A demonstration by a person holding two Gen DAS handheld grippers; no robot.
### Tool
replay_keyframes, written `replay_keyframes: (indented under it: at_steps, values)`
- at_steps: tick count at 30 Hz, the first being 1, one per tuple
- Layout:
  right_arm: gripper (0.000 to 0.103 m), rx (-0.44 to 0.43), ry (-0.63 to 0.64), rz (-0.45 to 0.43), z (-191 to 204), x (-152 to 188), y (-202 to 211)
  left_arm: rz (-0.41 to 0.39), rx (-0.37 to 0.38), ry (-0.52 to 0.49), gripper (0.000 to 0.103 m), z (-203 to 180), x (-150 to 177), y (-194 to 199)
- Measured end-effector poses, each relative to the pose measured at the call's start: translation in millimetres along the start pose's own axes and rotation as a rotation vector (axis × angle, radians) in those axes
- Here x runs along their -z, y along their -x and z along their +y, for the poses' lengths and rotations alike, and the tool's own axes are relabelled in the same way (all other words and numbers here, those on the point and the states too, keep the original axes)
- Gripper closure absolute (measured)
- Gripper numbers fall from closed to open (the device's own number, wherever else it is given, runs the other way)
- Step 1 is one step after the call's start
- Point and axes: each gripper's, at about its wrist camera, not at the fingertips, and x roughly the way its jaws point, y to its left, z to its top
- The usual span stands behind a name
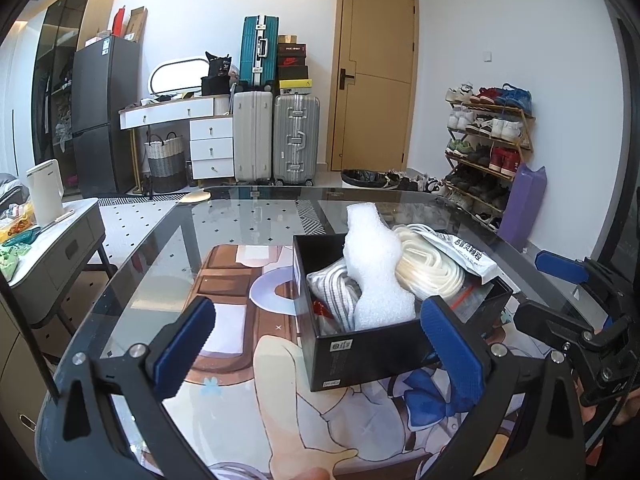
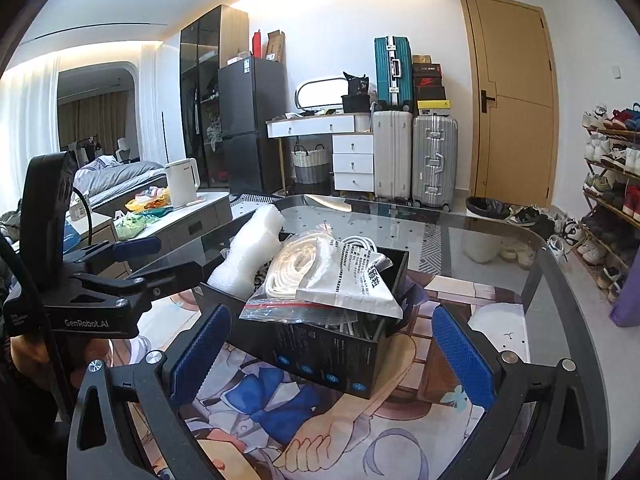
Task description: Organize soft objects
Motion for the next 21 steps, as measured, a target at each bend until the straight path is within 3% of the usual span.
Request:
replay_keyframes:
  at_steps: [21]
  values:
    - [0.001,0.023,-0.018,-0.002,-9.5,-0.6,-0.7,-0.028,0.015,0.006,0.0,1.4,4.1,1.6]
